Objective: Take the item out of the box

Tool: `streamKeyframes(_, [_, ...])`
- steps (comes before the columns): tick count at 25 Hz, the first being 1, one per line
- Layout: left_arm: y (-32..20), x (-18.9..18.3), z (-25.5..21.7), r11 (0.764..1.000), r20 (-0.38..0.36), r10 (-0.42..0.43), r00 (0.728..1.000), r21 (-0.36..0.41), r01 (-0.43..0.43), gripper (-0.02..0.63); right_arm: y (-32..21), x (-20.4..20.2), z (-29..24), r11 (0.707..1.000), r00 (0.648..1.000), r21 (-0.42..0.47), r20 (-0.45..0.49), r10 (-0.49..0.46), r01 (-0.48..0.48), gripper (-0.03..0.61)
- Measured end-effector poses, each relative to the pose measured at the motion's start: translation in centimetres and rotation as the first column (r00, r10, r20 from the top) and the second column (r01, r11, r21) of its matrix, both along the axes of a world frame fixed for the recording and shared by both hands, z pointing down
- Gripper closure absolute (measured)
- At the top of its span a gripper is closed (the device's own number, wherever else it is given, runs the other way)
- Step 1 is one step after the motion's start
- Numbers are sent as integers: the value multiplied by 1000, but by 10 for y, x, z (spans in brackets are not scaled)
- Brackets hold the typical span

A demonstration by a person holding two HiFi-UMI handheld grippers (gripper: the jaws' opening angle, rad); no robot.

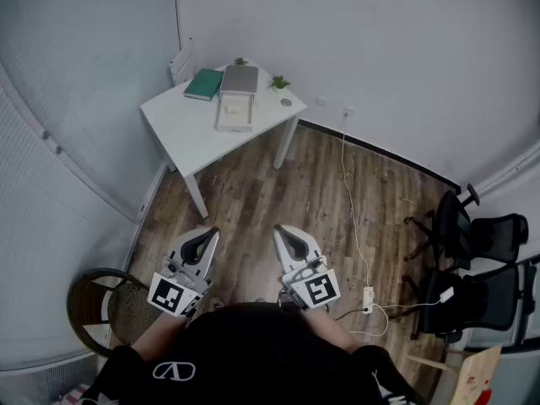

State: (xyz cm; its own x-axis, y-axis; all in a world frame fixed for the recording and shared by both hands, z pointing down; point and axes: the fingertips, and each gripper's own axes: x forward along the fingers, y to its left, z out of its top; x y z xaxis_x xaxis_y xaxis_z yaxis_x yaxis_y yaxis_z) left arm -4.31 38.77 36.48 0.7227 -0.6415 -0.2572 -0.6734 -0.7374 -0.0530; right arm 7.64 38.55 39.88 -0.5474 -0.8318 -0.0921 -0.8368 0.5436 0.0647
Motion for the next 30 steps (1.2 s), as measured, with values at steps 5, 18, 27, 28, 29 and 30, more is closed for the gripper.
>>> streamKeyframes(5, [7,2,7,1000,12,11,1000,-21,-11,609,5,0,2,1000,1000,1,4,0,0,577])
streamKeyframes(18, [7,8,0,1000,-9,-5,1000,-11,5,609,8,16,-4,1000,999,12,50,-9,8,575])
streamKeyframes(27, [6,31,10,999,9,-50,999,-14,51,609,10,45,9,999,997,15,62,-40,40,575])
streamKeyframes(28, [6,35,11,998,12,-57,998,-13,58,609,10,49,8,998,996,20,72,-52,51,575])
streamKeyframes(29, [5,40,12,998,13,-65,998,-13,65,609,9,53,8,998,995,27,78,-64,62,575])
streamKeyframes(30, [4,45,12,997,13,-73,997,-12,73,609,8,58,8,997,994,32,79,-75,72,575])
